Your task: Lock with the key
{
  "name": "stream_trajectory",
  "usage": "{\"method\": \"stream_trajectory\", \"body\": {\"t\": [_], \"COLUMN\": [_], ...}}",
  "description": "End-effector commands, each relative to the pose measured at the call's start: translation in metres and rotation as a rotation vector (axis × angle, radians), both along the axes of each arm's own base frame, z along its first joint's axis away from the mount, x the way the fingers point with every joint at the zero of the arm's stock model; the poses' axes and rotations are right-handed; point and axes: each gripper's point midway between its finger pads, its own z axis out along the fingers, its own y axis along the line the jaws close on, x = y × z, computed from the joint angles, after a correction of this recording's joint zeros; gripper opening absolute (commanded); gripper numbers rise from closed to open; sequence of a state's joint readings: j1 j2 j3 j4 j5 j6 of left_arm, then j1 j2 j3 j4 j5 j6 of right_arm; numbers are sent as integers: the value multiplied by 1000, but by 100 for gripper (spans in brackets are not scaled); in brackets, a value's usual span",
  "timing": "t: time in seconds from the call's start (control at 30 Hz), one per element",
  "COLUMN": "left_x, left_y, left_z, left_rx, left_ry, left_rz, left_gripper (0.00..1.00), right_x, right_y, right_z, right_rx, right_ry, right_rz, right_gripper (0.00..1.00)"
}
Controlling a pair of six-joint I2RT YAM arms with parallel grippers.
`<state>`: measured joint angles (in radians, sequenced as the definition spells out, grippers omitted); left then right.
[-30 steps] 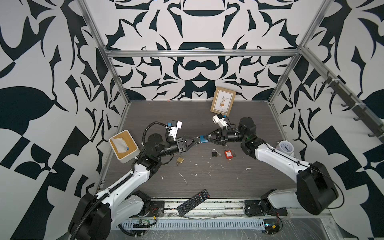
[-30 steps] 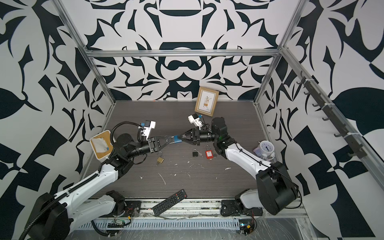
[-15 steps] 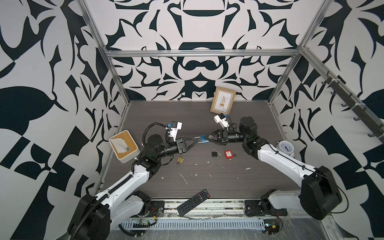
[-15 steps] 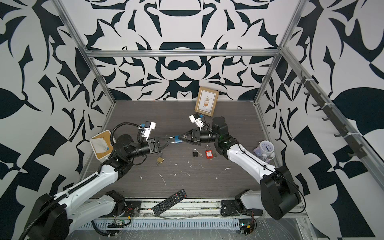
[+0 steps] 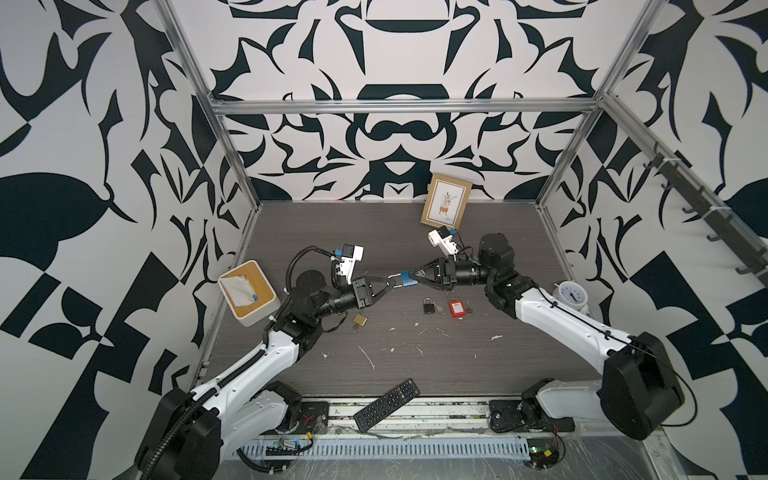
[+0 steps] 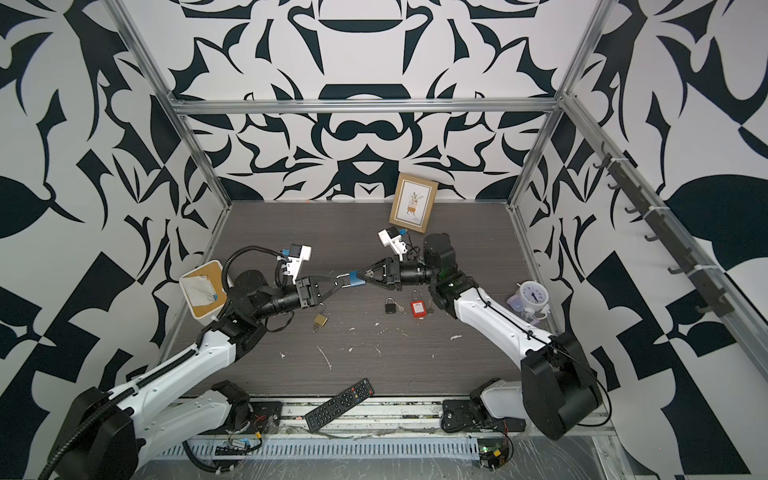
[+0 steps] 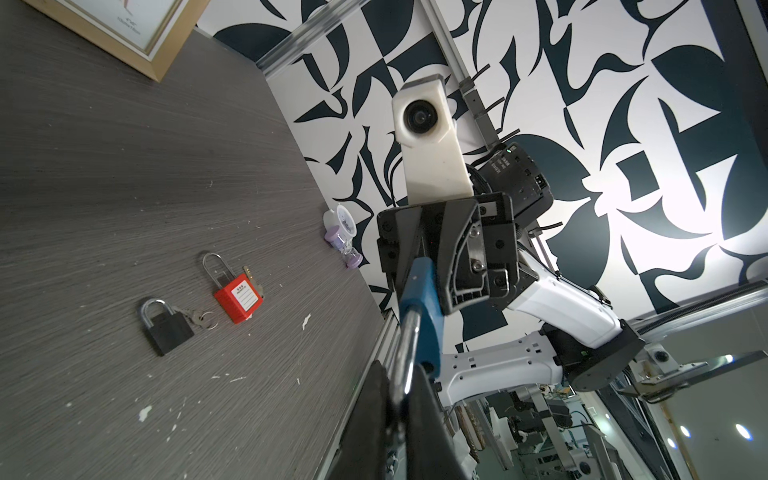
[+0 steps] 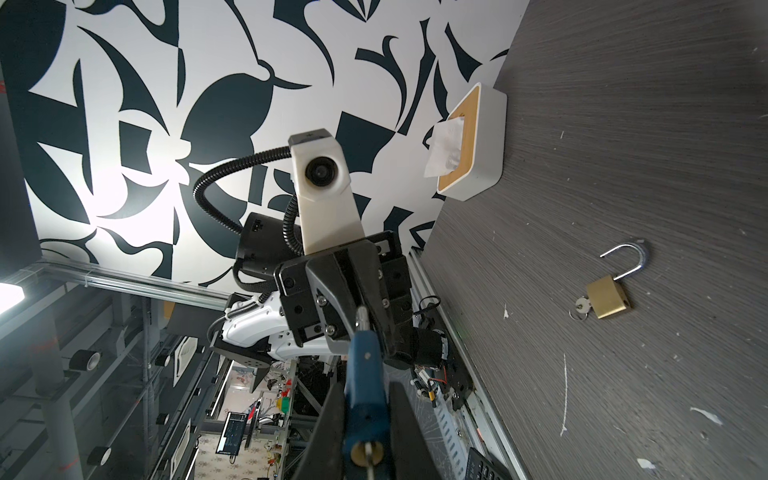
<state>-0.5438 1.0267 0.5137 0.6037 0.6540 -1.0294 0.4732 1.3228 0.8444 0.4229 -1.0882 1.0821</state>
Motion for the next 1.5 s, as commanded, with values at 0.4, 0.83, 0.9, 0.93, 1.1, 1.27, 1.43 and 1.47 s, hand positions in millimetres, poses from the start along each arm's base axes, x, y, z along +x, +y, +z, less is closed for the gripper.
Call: {"method": "stream_trajectory", "body": {"t": [0.4,0.83,0.9,0.93,1.1,1.27,1.43,1.47], "left_x": [-1,2,3,3,8,11,14,14], "left_y": [-2,-5,-6,-6,-6,-6,-9,-10], "left_z": [27,30,29,29,23,19,19,20], "left_rx": [-92,-120,-122,-124,-111,-95,-90,-90], "left_ry": [-18,23,27,28,44,49,47,45], "left_rz": [-13,-25,-27,-27,-7,5,0,-3], "left_gripper": [0,0,0,0,0,0,0,0], "right_x": [-3,-12,-13,-14,-17,-23,-28,-28], "right_y": [-3,-5,-5,-5,-2,6,15,17], "right_z": [20,7,7,7,10,8,3,2], "right_rx": [32,-35,-35,-37,-29,-33,-37,-42], "right_ry": [-112,-177,-185,-186,-188,-180,-172,-173], "right_rz": [-19,-20,-19,-22,-20,-8,9,9], "right_gripper": [0,0,0,0,0,0,0,0]}}
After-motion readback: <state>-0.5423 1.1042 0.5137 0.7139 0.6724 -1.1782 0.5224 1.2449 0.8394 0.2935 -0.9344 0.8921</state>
